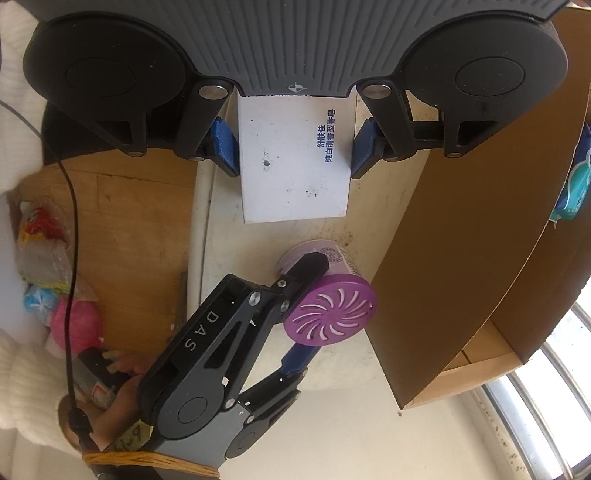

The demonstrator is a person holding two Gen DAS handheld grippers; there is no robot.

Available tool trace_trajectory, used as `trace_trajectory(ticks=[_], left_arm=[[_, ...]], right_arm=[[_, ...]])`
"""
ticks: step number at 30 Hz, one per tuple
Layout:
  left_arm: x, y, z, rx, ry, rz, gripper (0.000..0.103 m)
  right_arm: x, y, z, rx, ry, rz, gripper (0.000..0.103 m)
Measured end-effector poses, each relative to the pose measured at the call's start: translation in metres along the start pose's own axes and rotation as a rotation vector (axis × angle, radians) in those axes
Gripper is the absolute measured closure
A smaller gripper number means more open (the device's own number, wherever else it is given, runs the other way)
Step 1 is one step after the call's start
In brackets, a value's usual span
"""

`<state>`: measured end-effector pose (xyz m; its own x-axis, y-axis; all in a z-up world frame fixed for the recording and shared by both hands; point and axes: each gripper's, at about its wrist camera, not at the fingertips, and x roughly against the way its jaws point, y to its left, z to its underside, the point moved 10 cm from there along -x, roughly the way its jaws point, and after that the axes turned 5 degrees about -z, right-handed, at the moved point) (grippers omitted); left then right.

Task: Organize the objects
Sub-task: 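Move the left gripper to the white rectangular box and close on it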

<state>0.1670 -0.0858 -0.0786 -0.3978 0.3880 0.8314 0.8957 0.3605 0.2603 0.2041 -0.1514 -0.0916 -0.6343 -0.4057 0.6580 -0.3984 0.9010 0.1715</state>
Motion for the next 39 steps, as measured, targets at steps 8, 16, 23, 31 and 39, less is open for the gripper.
trace_trajectory(ticks=[8, 16, 23, 31, 39], left_arm=[[-0.005, 0.020, -0.014, -0.024, 0.020, 0.077, 0.041], [0.005, 0.025, -0.009, 0.036, -0.009, 0.035, 0.031], [0.042, 0.026, 0.008, 0.124, -0.058, -0.008, 0.024], [0.040, 0.014, 0.036, 0.176, -0.020, -0.096, 0.029], [0.028, 0.028, 0.041, 0.190, -0.058, -0.066, 0.038]], right_arm=[[-0.012, -0.013, -0.015, -0.015, -0.012, -0.024, 0.032], [-0.011, -0.008, -0.013, 0.014, -0.017, -0.044, 0.015], [0.026, -0.008, -0.023, -0.070, -0.099, -0.082, 0.003], [0.074, 0.015, -0.002, -0.115, -0.157, -0.115, 0.003], [0.052, 0.031, 0.009, -0.256, -0.067, -0.245, 0.026]])
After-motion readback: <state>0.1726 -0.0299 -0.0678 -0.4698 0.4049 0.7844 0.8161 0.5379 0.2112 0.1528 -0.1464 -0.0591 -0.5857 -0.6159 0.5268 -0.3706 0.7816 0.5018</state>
